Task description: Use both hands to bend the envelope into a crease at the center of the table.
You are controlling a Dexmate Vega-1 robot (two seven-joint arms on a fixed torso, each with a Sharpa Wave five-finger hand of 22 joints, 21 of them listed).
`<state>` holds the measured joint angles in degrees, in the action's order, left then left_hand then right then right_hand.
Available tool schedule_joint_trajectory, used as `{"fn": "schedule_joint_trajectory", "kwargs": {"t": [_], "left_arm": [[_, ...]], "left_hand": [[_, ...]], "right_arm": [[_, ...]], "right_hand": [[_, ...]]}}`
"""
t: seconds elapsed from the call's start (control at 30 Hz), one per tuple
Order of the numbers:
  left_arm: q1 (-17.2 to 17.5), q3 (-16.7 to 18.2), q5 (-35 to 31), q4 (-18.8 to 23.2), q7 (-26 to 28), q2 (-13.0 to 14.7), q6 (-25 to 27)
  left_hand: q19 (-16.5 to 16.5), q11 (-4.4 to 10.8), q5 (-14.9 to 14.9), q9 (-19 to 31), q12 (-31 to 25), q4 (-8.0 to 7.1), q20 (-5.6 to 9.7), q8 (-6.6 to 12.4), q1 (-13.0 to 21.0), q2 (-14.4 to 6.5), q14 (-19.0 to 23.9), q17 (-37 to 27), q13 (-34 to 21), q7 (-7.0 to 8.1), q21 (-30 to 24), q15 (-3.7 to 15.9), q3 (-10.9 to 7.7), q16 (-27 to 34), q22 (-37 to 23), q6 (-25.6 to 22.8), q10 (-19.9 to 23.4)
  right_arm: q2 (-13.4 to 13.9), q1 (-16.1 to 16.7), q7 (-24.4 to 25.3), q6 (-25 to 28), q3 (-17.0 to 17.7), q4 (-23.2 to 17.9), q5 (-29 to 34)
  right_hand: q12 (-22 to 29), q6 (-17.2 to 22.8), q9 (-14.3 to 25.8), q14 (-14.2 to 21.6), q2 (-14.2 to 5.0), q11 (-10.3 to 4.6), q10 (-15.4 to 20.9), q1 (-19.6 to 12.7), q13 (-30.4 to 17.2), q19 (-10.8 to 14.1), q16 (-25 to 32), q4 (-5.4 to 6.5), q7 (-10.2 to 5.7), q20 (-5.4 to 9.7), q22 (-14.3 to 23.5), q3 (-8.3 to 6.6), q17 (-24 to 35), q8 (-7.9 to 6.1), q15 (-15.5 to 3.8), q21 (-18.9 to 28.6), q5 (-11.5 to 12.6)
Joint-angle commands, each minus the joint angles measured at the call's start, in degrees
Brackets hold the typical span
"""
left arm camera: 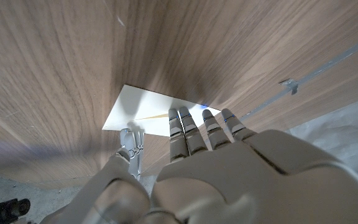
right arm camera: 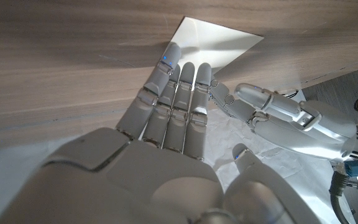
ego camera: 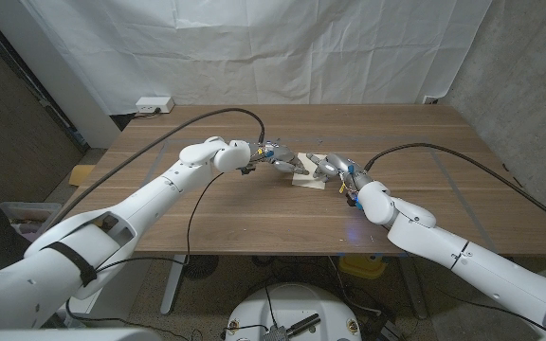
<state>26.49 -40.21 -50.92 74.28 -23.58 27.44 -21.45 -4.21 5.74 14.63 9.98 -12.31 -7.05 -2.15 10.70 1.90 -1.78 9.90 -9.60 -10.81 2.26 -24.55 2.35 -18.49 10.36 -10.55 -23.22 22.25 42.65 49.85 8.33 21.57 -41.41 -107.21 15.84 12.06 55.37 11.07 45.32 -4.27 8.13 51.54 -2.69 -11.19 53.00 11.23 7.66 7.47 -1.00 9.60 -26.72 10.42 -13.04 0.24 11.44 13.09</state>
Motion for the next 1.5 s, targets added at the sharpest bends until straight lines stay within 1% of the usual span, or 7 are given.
{"fn": "schedule_joint_trajectory", "kwargs": {"t": [0.03,0.33,0.5,0.8,1.07,1.33,1.5], "left_arm": [[0.2,0.2,0.6,0.2,1.0,0.0,-0.3],[2.7,2.1,2.1,2.8,3.4,0.0,1.3],[5.2,4.0,2.8,4.4,8.9,0.4,1.4],[8.6,7.2,6.0,5.1,17.4,-0.1,0.5],[11.5,10.5,13.2,5.0,19.5,-1.8,0.9],[13.8,13.0,19.8,4.3,21.4,-3.1,0.1],[15.0,14.4,24.4,3.8,21.9,-4.0,-1.0]], "left_hand": [[-0.1,-0.16,0.2,0.3,-0.2,-0.07,0.48,0.05,0.1,0.0,-0.1,-0.2,-0.1,-0.14,0.2,3.22,0.30,0.0,-0.3,0.3,0.4],[0.2,-0.40,0.3,0.3,0.0,-0.08,0.31,-0.04,0.1,-0.1,-0.1,-0.2,-0.1,0.04,0.2,2.98,0.35,0.0,-0.3,0.7,0.0],[0.7,-1.62,0.4,0.3,0.7,-0.14,-0.27,-0.12,0.4,-0.8,0.9,-0.3,-0.2,0.12,0.2,0.88,0.19,0.3,-0.3,1.2,-1.7],[3.3,-1.94,0.4,0.3,0.9,0.14,-0.50,-0.35,1.5,-2.5,2.2,-0.3,-0.2,1.11,-0.4,0.33,-0.83,0.7,-0.3,2.8,-2.9],[4.9,-2.10,0.1,0.3,1.2,0.70,-0.49,-0.78,2.6,-3.3,3.0,-0.4,-0.3,1.13,-0.7,0.12,-1.62,0.7,-0.3,5.4,-4.2],[4.9,-2.55,-0.7,0.3,1.9,1.50,-0.63,-1.04,3.9,-3.8,0.8,-0.4,-0.3,1.13,-0.1,-0.67,-2.50,-0.1,-0.3,9.9,-8.4],[4.4,-2.66,-1.3,0.2,2.0,1.91,-0.88,-1.07,4.5,-3.9,-1.0,-0.5,-0.3,2.19,0.4,-1.34,-2.95,-0.3,-0.4,12.6,-11.0]], "right_arm": [[-0.1,0.3,2.2,-0.4,0.3,-0.6,0.1],[-0.1,4.1,8.3,-4.3,4.8,-1.8,-2.4],[-1.4,6.4,12.0,-10.6,7.7,0.3,-6.1],[-3.6,7.7,13.7,-18.0,10.0,4.3,-10.8],[-5.4,8.2,14.3,-23.4,11.6,8.1,-14.7],[-7.4,8.8,13.6,-30.8,13.4,12.4,-19.8],[-8.8,8.5,13.7,-34.6,13.9,14.9,-21.4]], "right_hand": [[0.0,0.7,0.1,0.6,-0.21,-0.04,0.7,-0.4,-0.1,0.7,-0.1,-0.06,0.08,-0.12,0.1,-0.47,0.0,0.32,0.06,-0.1,0.3],[-0.3,0.5,0.1,-0.1,-0.23,0.22,0.3,-0.5,-0.1,0.1,-0.4,-0.15,-0.18,-0.08,0.1,-0.59,0.0,0.51,-0.04,-0.4,0.3],[-0.8,-0.8,0.1,-1.4,-0.38,0.32,-0.9,-0.8,-0.2,-1.0,-0.8,-0.31,-0.31,-0.32,0.1,-0.87,0.0,1.07,0.17,-0.8,0.3],[-1.0,-1.4,0.1,-2.0,-0.58,0.29,-1.5,-1.2,-0.2,-1.7,-0.9,-0.59,-0.39,-0.35,0.1,-1.23,0.0,1.30,0.35,-0.9,0.3],[-1.1,-1.8,0.1,-2.6,-0.75,0.14,-1.9,-1.6,-0.2,-2.1,-1.0,-0.88,-0.26,-0.43,0.1,-1.59,-0.1,1.41,0.43,-1.0,0.2],[-1.7,-5.9,0.2,-8.1,-0.81,0.33,-6.2,-2.8,-0.3,-7.5,-1.5,-1.95,-0.04,-1.35,0.1,-2.69,0.0,2.32,1.35,-1.6,-0.2],[-1.8,-8.5,0.2,-11.1,-0.93,0.23,-9.0,-3.7,-0.3,-10.2,-1.5,-2.82,-0.47,-1.22,0.2,-3.47,0.0,2.53,1.51,-1.5,-0.4]]}}
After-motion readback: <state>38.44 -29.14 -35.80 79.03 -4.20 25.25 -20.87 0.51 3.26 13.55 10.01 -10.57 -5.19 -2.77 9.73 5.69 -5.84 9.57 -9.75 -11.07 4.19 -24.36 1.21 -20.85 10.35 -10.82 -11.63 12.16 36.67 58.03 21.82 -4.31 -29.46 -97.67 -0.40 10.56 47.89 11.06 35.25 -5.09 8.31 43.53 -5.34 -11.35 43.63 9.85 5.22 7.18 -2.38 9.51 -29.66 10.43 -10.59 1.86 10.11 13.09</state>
